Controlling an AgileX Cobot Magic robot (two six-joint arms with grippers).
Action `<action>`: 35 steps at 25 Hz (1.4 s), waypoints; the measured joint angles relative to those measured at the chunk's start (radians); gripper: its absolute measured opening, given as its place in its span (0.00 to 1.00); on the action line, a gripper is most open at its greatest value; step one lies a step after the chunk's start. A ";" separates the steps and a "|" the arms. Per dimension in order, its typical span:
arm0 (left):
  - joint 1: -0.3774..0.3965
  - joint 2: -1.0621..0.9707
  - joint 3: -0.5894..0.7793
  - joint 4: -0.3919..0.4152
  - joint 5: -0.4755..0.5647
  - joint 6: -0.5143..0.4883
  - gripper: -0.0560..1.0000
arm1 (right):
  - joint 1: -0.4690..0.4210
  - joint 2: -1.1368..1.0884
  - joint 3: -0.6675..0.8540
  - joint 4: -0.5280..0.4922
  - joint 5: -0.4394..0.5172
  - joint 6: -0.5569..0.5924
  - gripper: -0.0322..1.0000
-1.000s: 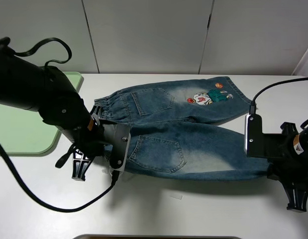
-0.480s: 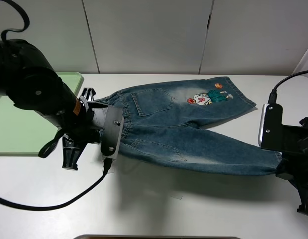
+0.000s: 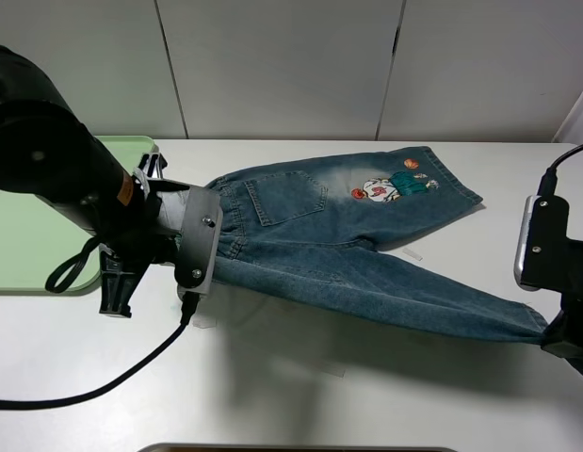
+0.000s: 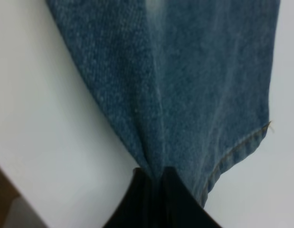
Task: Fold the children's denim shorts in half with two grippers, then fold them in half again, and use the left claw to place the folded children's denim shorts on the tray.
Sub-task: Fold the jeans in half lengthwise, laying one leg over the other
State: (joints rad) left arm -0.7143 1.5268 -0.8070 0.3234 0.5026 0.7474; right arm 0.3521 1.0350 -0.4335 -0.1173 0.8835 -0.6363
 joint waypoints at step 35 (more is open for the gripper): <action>0.000 -0.129 -0.067 0.007 0.151 -0.118 0.07 | 0.000 0.289 -0.526 -0.105 0.138 0.038 0.00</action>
State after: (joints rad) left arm -0.7143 1.3983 -0.8738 0.3302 0.6536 0.6290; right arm 0.3521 1.3239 -0.9599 -0.2221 1.0215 -0.5982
